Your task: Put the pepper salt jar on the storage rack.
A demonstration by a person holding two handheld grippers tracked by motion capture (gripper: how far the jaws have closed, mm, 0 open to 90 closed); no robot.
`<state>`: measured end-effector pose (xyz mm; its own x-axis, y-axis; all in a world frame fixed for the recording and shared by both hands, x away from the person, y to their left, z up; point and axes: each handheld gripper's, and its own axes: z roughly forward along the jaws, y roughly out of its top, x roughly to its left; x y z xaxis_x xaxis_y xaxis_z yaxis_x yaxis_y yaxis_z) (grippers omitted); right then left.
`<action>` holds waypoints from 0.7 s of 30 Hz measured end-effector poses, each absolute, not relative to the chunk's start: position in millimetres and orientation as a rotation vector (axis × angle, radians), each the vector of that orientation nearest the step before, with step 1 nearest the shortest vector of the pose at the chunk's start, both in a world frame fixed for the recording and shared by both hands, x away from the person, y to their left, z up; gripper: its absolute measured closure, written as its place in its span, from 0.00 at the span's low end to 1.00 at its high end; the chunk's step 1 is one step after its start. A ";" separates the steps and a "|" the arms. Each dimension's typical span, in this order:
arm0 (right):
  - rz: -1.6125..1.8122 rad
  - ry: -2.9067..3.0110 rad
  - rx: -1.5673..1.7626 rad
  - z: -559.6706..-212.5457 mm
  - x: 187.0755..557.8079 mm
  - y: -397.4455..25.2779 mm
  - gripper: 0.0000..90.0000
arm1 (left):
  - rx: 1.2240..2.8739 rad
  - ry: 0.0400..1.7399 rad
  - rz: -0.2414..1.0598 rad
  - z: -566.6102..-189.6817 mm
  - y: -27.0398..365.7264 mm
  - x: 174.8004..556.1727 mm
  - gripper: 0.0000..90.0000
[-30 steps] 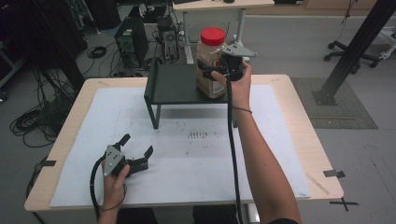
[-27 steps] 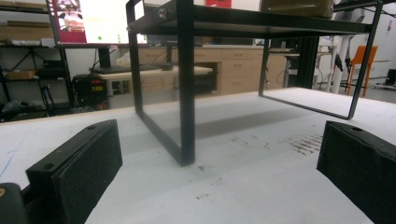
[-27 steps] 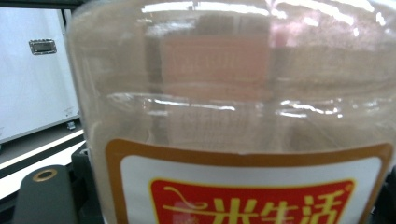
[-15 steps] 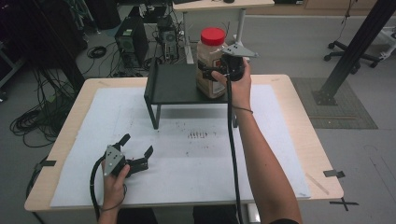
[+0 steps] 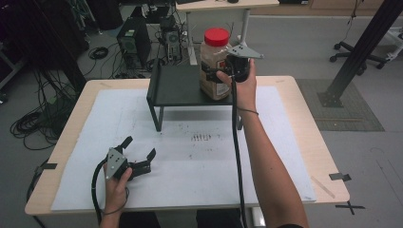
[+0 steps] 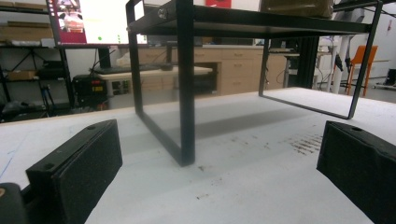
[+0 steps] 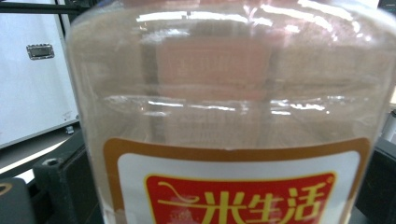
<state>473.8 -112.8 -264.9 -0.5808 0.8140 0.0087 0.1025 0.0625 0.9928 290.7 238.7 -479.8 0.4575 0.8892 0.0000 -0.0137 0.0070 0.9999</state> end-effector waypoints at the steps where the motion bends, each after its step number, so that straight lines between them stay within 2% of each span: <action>1: 1.567 1.759 0.915 -264.6 473.5 -112.9 0.02 | 1.384 0.844 0.857 -479.8 238.7 290.7 0.00; 21: 1.573 1.746 0.905 -257.8 455.2 -117.2 0.01 | 1.384 0.845 0.862 -479.8 238.4 290.4 0.00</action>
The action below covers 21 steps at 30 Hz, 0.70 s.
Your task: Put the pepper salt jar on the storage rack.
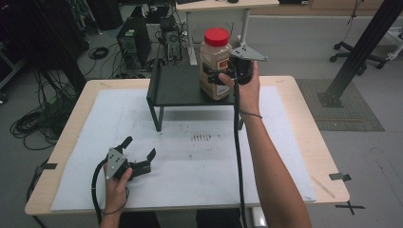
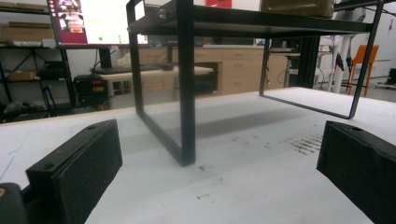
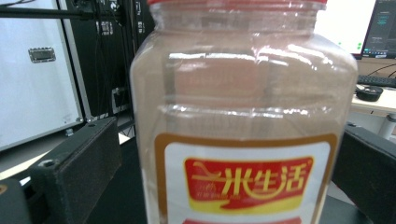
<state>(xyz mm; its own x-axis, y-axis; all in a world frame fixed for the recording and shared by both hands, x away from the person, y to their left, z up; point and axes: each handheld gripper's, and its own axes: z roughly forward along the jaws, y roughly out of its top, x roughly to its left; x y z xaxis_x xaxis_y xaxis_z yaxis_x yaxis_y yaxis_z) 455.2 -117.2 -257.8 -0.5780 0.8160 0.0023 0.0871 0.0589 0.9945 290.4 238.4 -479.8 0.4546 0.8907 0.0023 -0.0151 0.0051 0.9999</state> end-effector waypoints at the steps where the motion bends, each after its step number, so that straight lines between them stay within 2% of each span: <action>1: 1.574 1.747 0.907 -258.0 454.2 -117.7 0.01 | 1.384 0.845 0.862 -479.8 238.3 290.3 0.00; 21: 1.571 1.699 0.913 -254.8 435.6 -130.9 0.00 | 1.389 0.845 0.863 -479.7 238.2 290.0 0.00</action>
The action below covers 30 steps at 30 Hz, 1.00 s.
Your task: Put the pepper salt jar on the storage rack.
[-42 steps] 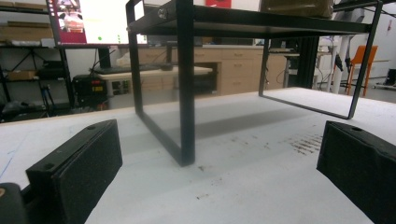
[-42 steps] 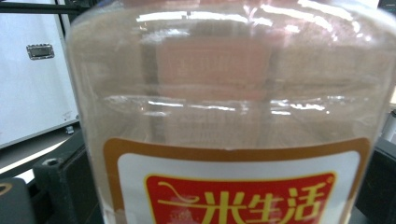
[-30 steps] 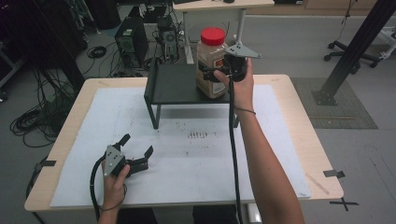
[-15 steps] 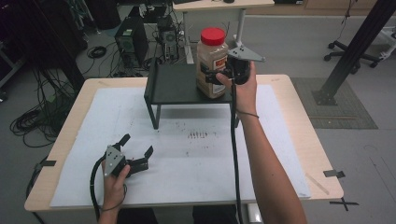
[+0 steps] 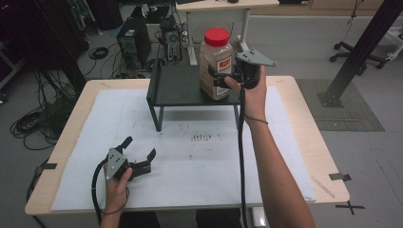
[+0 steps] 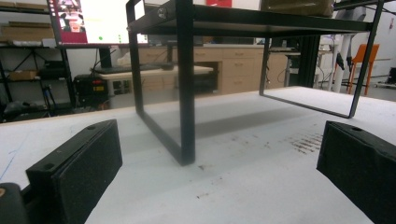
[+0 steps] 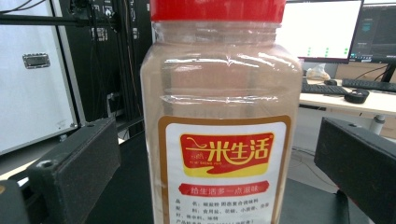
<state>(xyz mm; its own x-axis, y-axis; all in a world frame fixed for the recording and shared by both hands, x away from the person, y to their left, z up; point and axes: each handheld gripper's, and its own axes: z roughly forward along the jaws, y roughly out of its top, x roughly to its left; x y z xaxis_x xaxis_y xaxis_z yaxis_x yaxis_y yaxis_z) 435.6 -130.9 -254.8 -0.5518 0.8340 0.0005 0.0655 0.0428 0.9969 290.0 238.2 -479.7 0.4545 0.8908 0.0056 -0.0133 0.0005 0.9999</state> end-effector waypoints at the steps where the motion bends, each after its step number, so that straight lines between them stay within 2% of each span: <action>1: 1.570 1.697 0.912 -254.6 434.3 -131.4 0.00 | 1.388 0.846 0.863 -479.8 238.2 290.1 0.00; 18: 1.588 1.660 0.907 -258.2 411.5 -148.5 0.00 | 1.386 0.850 0.858 -479.7 238.3 290.6 0.00; 30: 1.584 1.635 0.907 -275.4 389.5 -168.2 0.00 | 1.388 0.851 0.858 -479.7 238.3 290.5 0.00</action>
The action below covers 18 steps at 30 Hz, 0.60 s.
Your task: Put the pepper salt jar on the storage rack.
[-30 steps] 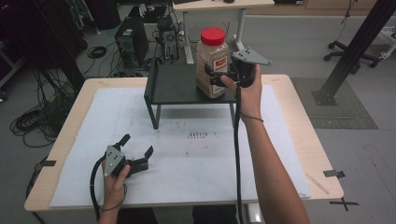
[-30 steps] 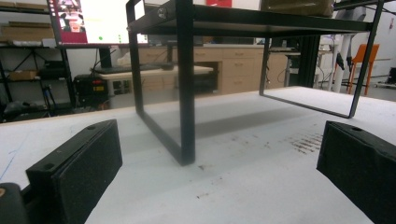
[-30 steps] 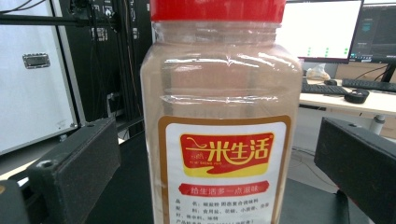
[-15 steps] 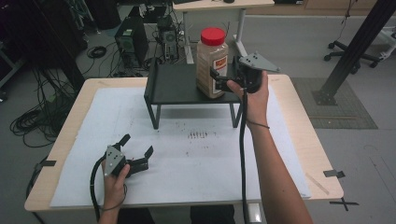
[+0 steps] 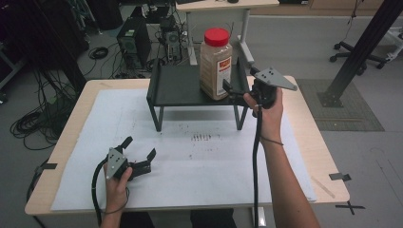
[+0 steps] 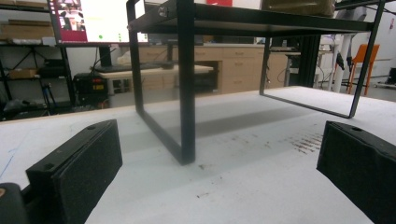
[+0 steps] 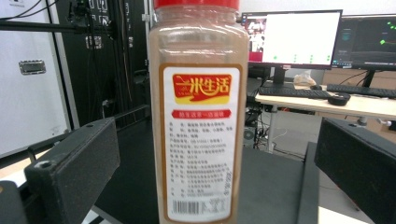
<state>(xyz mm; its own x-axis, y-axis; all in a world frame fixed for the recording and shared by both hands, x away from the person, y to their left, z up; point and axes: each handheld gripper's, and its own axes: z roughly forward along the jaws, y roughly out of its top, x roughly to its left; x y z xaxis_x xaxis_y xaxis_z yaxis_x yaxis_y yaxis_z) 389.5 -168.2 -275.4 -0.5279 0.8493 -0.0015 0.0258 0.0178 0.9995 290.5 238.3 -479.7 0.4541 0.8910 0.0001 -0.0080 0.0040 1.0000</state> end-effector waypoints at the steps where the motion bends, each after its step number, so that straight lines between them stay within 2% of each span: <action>1: 1.586 1.629 0.908 -276.1 387.6 -170.1 0.00 | 1.389 0.851 0.858 -479.7 238.3 290.5 0.00; 18: 1.600 1.585 0.927 -302.9 363.4 -189.0 0.00 | 1.388 0.848 0.861 -479.7 238.1 290.4 0.00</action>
